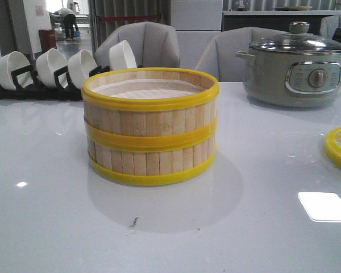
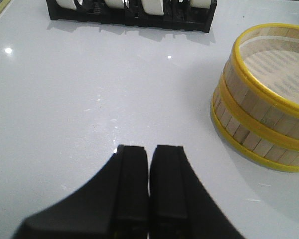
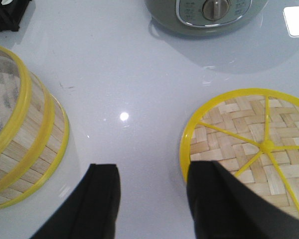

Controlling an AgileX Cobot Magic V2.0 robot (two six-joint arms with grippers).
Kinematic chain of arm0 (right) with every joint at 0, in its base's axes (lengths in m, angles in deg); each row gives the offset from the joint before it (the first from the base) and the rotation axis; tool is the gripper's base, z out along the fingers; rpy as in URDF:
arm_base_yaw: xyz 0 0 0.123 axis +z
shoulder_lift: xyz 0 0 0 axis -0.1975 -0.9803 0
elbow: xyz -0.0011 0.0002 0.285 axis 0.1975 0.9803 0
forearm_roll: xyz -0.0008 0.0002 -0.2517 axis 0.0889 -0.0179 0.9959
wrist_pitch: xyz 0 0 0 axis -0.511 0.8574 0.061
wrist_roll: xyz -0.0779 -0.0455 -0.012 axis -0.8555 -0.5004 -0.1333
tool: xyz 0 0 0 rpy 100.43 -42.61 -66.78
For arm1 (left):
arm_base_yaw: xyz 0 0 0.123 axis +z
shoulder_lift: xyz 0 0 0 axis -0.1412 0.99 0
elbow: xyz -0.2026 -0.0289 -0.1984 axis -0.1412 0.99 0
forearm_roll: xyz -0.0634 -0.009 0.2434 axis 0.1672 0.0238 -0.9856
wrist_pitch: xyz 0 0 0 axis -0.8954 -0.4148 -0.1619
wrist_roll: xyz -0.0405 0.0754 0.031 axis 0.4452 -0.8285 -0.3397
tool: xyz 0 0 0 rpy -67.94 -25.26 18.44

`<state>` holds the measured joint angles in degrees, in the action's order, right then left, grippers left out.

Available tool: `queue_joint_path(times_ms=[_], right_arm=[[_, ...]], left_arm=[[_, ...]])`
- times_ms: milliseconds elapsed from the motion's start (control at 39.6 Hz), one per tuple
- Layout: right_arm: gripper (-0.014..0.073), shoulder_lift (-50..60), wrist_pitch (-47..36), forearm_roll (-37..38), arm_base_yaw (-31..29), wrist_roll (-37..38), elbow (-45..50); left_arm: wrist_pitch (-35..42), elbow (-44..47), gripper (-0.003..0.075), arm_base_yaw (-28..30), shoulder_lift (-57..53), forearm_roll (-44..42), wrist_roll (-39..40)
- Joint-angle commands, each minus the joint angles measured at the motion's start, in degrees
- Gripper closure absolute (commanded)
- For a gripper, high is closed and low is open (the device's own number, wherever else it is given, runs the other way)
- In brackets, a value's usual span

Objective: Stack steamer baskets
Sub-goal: 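Move the right gripper over the woven bamboo lid's centre hub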

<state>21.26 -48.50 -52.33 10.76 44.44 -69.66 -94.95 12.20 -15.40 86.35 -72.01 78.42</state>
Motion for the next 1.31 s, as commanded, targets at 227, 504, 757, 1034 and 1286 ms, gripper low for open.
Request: queue_joint_path(times_ms=[227,504,757,1034,1286], right_arm=[[0.0161,0.83,-3.58,-0.36,-0.14,-0.18,-2.18],[0.0312,0.83,-2.64,-0.36,-0.14,-0.18,-2.18],[0.0555,0.83,-1.96,-0.36,-0.14,-0.18,-2.18],[0.0458,0.83,6.15,-0.30,-0.14,-0.18,-2.18],[0.0215,0.71,9.31,3.63,-0.14,-0.18,-2.18]], left_arm=[[5.55,-1.47,0.0635,0.06,-0.13,-1.48,0.50],[5.66,-1.47,0.0635,0.06,-0.13,-1.48,0.50],[5.66,-1.47,0.0635,0.06,-0.13,-1.48,0.50],[5.66,-1.47,0.0635,0.06,-0.13,-1.48,0.50],[5.66,-1.47,0.0635,0.06,-0.13,-1.48,0.50]])
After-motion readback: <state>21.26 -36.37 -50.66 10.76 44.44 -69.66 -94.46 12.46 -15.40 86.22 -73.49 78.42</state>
